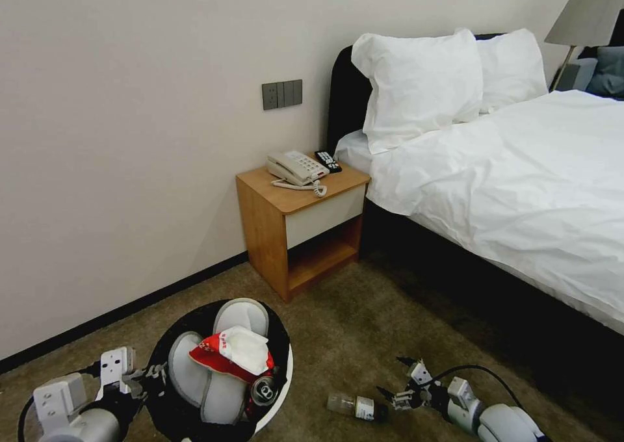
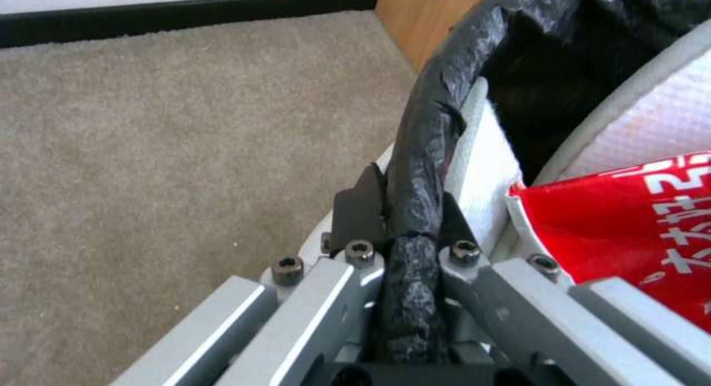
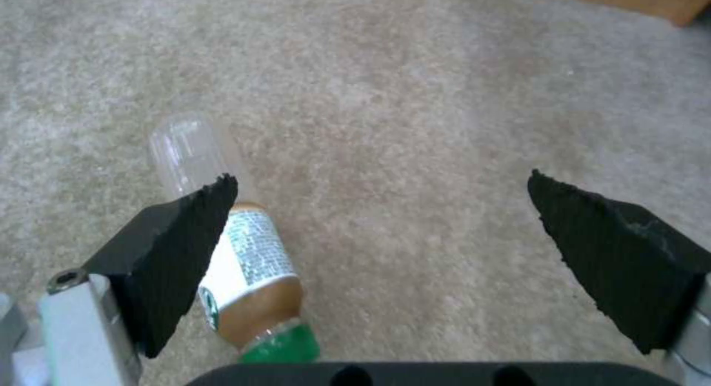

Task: Pick up the trash bin, then pick up the garbage from the floor and place it into the trash bin.

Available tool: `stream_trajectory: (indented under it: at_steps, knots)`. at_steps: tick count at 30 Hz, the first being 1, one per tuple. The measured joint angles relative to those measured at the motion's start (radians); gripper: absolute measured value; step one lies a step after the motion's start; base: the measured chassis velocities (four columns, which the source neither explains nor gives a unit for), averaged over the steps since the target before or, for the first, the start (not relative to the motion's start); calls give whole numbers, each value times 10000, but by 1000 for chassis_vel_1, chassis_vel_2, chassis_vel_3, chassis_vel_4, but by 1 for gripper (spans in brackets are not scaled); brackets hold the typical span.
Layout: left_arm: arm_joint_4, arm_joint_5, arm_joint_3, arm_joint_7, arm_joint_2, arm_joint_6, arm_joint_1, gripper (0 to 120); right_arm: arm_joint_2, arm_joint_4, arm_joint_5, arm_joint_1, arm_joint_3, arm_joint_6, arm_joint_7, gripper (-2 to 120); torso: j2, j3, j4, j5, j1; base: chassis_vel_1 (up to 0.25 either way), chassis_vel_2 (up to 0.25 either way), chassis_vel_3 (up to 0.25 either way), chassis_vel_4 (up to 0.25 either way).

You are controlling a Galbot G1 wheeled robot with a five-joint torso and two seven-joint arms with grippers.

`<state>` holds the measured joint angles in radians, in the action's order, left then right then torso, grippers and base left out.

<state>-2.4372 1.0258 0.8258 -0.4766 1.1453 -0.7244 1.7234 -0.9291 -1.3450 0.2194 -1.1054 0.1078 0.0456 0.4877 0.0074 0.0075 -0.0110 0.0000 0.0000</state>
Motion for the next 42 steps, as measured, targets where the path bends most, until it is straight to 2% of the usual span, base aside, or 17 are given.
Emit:
stream_trajectory:
  at_steps: [19, 42]
  knots:
    - [-3, -96, -94, 18, 59, 0, 18, 2, -554, 1339, -133, 1138, -1597, -35, 1163, 100, 0, 0, 1, -1, 0, 0, 0, 0, 0]
    - [-4, -76, -73, 37, 1, 0, -45, 2, -938, 2235, -278, 1465, -1990, -136, 1271, 99, 0, -1, 1, 0, 0, 0, 0, 0, 0]
